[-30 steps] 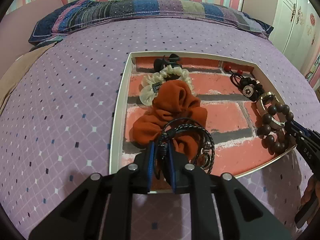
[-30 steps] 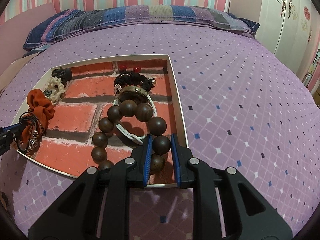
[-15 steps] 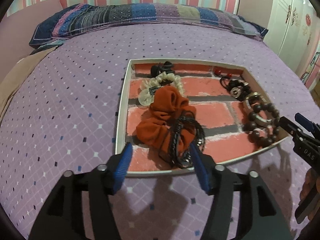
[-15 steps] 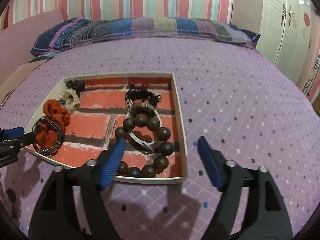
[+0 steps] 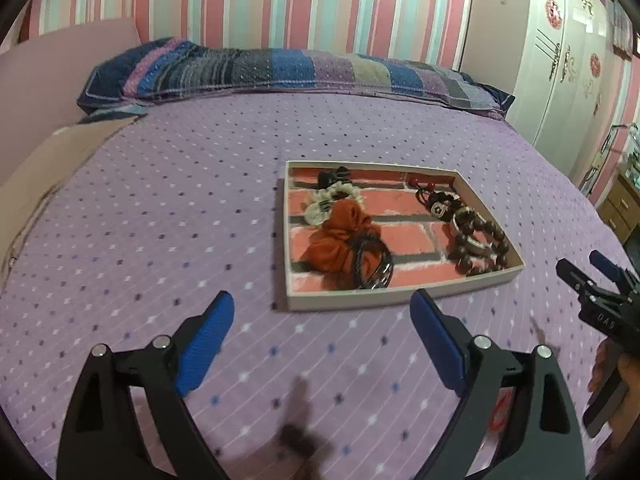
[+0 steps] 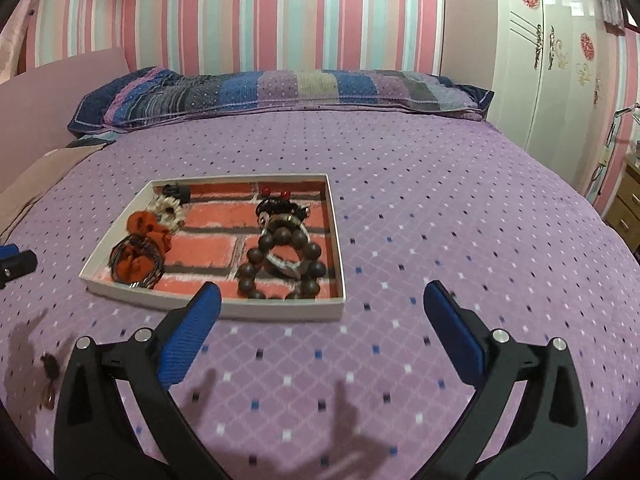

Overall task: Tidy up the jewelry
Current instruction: 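Lift both tools from the tray and move toward the amber pendant and red charm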

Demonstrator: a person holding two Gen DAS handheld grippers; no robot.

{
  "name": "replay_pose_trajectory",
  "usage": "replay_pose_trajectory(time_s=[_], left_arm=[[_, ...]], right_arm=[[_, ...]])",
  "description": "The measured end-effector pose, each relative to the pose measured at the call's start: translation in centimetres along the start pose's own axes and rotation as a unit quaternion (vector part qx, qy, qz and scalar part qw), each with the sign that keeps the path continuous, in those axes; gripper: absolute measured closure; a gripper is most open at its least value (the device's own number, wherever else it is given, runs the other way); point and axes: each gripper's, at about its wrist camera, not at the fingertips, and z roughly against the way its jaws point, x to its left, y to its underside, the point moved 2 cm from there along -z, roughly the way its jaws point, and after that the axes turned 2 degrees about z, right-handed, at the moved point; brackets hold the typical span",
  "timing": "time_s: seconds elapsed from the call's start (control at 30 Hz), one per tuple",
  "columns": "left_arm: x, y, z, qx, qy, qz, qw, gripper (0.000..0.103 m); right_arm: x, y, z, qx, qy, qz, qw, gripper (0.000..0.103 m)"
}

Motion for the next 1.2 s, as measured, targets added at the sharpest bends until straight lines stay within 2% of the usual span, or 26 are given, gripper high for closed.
replay_pose_trajectory(time_s=[0.3, 0.53, 0.87, 1.2], left_arm=[[1.8, 5.5, 2.5, 0.006, -0.025, 0.011, 0.9996, 0.015], [2.2, 9.1, 2.8, 0.02, -0.026, 0.021, 0.9992, 0.015], [1.2, 11.2, 2.5, 0.032, -0.019, 0.017, 0.9992, 0.015], [1.6, 12.1, 2.0, 0.038, -0.019, 0.027, 0.9987, 0.015]], right_arm=[[1.4, 4.3, 3.1, 0.009, -0.014, -0.003, 1.0, 0.004], [2.8, 7.9, 4.6, 0.017, -0.015, 0.002, 1.0, 0.004], [3.6, 10.9, 5.1, 0.036, -0.018, 0.0, 0.999, 0.004], [4.0, 11.7, 5.1, 0.037, -0.015, 0.002, 0.999, 0.004]])
